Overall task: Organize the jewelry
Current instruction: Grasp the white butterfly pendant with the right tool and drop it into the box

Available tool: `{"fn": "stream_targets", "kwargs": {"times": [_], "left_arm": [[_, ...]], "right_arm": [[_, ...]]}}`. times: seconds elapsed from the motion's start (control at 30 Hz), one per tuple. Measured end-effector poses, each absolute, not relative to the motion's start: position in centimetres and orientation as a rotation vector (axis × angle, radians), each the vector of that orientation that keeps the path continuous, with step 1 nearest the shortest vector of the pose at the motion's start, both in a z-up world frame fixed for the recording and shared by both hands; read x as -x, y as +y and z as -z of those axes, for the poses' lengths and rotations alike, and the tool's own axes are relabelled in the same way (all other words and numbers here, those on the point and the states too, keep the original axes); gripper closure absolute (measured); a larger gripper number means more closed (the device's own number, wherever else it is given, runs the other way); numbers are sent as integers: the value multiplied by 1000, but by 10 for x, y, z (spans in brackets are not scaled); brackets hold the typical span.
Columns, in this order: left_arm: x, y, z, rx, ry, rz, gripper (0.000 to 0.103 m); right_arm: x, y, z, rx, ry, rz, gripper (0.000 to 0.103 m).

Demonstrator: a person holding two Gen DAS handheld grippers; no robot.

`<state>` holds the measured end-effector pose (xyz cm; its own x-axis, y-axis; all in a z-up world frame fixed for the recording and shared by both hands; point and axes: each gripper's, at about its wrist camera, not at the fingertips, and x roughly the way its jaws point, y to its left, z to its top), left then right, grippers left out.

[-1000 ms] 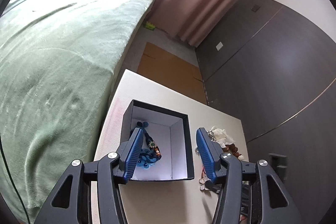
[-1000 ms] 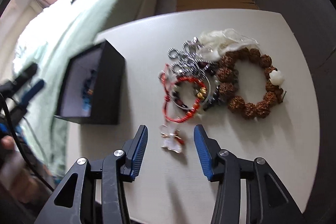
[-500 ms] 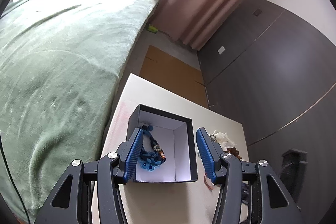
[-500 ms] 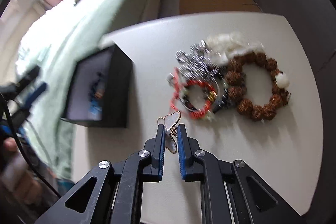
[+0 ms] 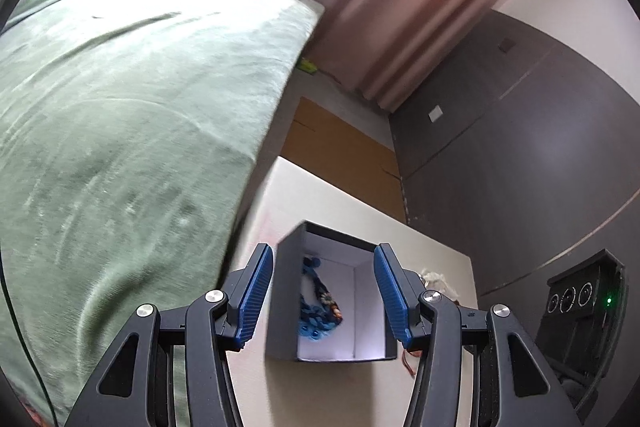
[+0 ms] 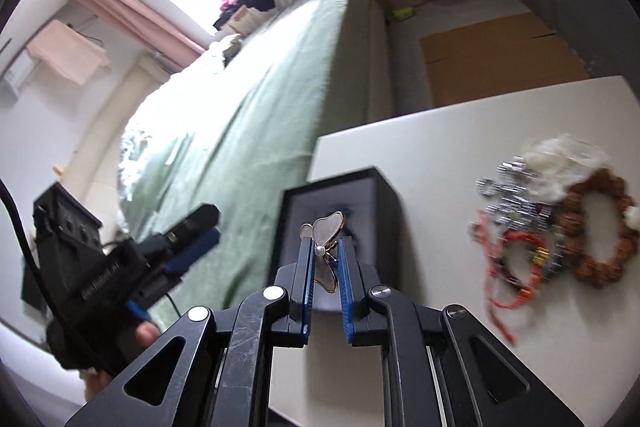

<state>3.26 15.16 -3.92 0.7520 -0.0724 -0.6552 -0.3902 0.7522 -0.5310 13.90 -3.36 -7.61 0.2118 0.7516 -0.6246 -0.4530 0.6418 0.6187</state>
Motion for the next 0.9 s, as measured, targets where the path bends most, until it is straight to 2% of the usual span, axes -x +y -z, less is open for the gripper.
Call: {"fn": "stream_targets", "kwargs": {"times": [0.07,0.1,0.13,0.17,0.5,0.9], "left_arm": [[-30,159,39,720,704,-212,49],[-29,162,39,723,703,-218,49],[-28,166,40,731,703,-229,49],[-28,168,41,736,705,-233,49],[-34,151,42,702,725,-199,49],[-52,94,41,590,756,-119,49]], "right_arm": [[-140,-26,78,-380,1055,-898,87],[-141,-22,83,-395,1078,-917,80],[-142,-20,87,-400,1100,-917,58],[-143,-20,92,-407,1110,-897,44],[-143,-58,81,-381,1062,-777,43],[-146,-134,66,-343,1037,-583,43]]}}
